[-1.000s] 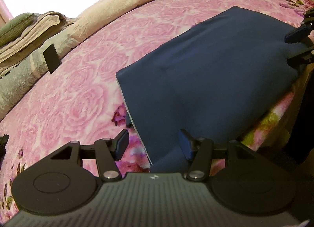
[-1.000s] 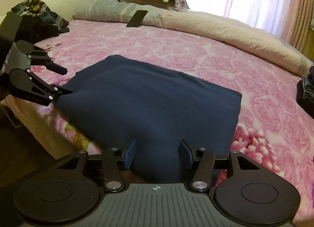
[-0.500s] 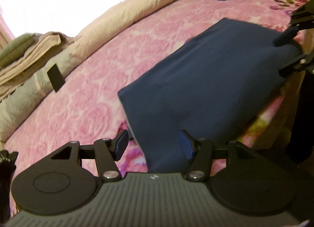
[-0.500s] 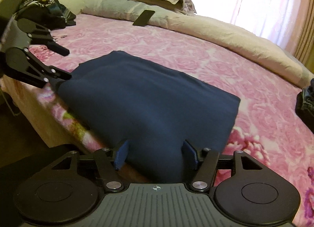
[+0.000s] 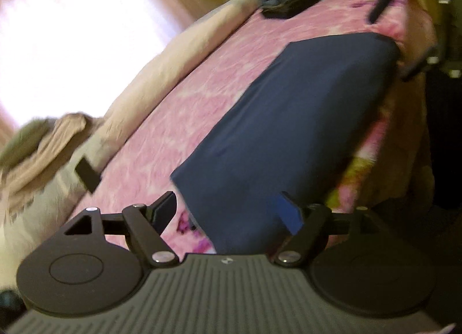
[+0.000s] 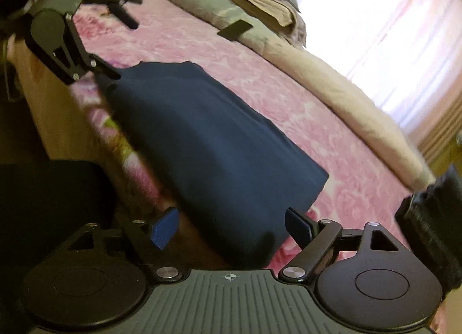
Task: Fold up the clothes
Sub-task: 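Grasp the folded navy top's edge with the left gripper while the right gripper grasps beside it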
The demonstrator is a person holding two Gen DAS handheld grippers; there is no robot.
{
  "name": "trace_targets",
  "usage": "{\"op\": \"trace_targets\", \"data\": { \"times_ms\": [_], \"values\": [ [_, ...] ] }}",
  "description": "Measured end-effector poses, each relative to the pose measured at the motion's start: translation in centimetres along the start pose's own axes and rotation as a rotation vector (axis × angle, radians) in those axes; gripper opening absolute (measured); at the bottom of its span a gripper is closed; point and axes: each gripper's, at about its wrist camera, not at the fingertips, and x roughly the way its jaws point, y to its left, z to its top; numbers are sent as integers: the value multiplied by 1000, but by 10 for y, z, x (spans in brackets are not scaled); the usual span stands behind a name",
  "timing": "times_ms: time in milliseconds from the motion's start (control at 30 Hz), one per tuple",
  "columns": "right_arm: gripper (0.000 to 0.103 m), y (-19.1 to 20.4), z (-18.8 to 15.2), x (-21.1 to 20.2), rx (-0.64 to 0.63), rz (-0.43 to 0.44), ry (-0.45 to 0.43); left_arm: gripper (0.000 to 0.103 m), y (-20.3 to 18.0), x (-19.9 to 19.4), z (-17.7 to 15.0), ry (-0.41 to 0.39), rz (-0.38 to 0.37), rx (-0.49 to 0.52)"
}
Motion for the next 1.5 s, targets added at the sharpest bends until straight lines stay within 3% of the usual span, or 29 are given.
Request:
{"op": "trace_targets", "data": {
  "times_ms": [267,300,367,600,700,800,867,967,1133,1333,1433,1500],
  "values": [
    [82,31,5,47,-281,-70,48,85,-39,9,8,-39,-15,249],
    [79,31,5,51,-307,-78,45,85,-45,12,9,-37,-17,288],
    [50,27,7,52,-323,-50,53,85,-55,21,9,-33,-7,364],
    [45,10,12,41,-257,-59,8,85,-75,56,15,-13,57,527],
    [45,11,11,43,-252,-53,9,79,-75,71,19,9,55,545],
    [47,19,7,45,-269,-64,7,57,-71,77,23,35,-3,524],
    [75,27,5,47,-288,-89,-6,40,-68,80,24,56,-51,499],
    [79,42,7,49,-317,-88,-48,35,-64,80,29,68,-75,473],
    [79,49,20,70,-338,-123,-66,33,-50,76,39,67,-91,407],
    [78,38,26,87,-434,-183,-20,36,-44,79,46,62,-102,365],
    [57,33,18,98,-494,-200,18,53,-52,81,40,53,-70,393],
    [44,28,15,98,-487,-192,11,57,-63,83,32,48,-29,453]
  ]
}}
